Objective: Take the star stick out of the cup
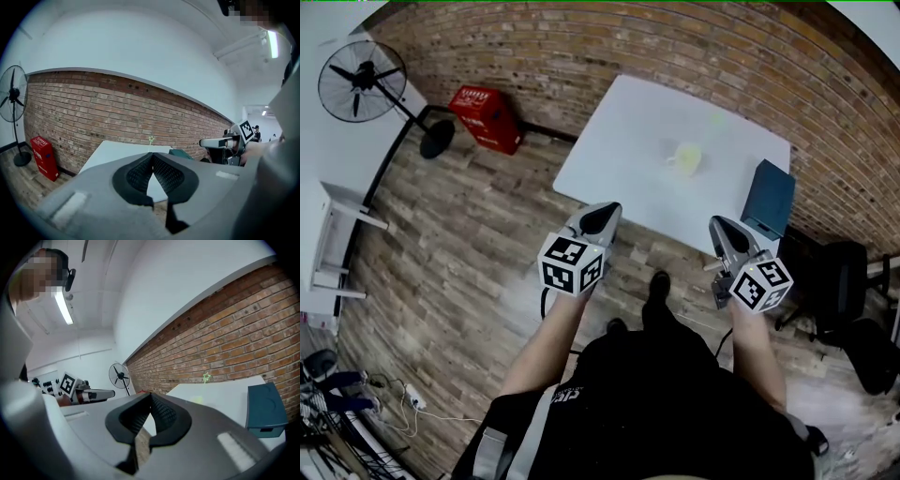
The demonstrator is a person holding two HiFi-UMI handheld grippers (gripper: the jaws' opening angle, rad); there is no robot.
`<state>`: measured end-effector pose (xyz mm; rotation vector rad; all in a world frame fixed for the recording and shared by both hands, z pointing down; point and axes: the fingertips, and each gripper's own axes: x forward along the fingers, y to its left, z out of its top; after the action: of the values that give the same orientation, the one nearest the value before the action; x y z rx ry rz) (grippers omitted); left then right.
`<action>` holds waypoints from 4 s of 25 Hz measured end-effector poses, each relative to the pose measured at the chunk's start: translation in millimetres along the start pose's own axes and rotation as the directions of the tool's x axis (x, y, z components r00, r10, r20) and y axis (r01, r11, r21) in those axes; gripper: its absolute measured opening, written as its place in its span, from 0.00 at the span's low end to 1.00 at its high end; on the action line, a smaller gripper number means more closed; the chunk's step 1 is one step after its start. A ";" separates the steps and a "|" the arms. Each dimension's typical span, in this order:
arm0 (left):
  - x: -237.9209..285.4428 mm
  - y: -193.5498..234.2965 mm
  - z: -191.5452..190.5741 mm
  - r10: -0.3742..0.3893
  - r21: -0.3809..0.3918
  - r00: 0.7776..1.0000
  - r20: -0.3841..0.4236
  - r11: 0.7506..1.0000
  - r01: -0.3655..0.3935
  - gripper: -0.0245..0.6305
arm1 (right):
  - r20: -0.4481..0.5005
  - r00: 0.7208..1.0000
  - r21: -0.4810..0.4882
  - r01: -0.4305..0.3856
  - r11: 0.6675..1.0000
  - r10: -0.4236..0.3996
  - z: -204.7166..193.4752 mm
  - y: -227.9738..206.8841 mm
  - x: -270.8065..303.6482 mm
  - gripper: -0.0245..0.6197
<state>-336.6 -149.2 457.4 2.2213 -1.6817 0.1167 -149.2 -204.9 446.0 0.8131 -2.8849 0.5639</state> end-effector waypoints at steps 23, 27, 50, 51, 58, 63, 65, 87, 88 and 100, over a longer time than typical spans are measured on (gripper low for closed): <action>272.2 23.2 67.2 -0.165 0.051 0.979 -0.119 0.984 0.172 0.05 | -0.025 1.000 0.043 0.015 0.999 -0.014 72.9 -198.1 132.3 0.04; 299.3 29.2 65.4 -0.215 0.051 0.966 -0.145 0.973 0.225 0.05 | -0.058 0.998 0.040 0.033 0.999 -0.030 66.9 -203.3 145.6 0.04; 419.6 5.4 -27.3 -0.422 0.034 0.810 -0.407 0.879 0.475 0.26 | -0.104 0.963 0.150 0.261 0.954 -0.247 24.8 -242.7 110.8 0.04; 422.8 5.1 -31.3 -0.421 0.041 0.804 -0.420 0.876 0.480 0.26 | -0.102 0.961 0.152 0.272 0.950 -0.259 25.2 -243.8 107.5 0.04; 439.1 -3.2 -52.2 -0.419 0.073 0.776 -0.472 0.858 0.508 0.27 | -0.087 0.937 0.179 0.349 0.920 -0.339 24.0 -252.4 78.2 0.04; 443.7 -2.7 -56.7 -0.397 0.101 0.778 -0.487 0.859 0.501 0.20 | -0.068 0.922 0.192 0.388 0.902 -0.382 26.6 -257.9 59.4 0.04; 443.2 -3.3 -55.0 -0.393 0.110 0.781 -0.485 0.859 0.500 0.14 | -0.062 0.918 0.194 0.395 0.898 -0.391 28.2 -259.0 53.8 0.04; 402.7 0.2 142.9 -0.388 0.185 0.911 -0.143 0.894 0.409 0.05 | 0.084 0.970 0.076 0.223 0.972 -0.229 106.5 -241.6 90.5 0.04; 397.5 3.8 151.5 -0.380 0.187 0.917 -0.126 0.898 0.398 0.05 | 0.092 0.971 0.065 0.215 0.974 -0.221 112.2 -241.8 92.6 0.04; 309.2 72.1 197.8 -0.189 0.184 0.980 0.065 0.967 0.175 0.05 | 0.091 0.980 0.002 0.176 0.984 -0.176 127.4 -248.6 104.8 0.04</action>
<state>-343.1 -513.6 373.2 2.5339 -1.5517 0.1353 -107.8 -499.8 427.9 1.1072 -2.8526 0.5110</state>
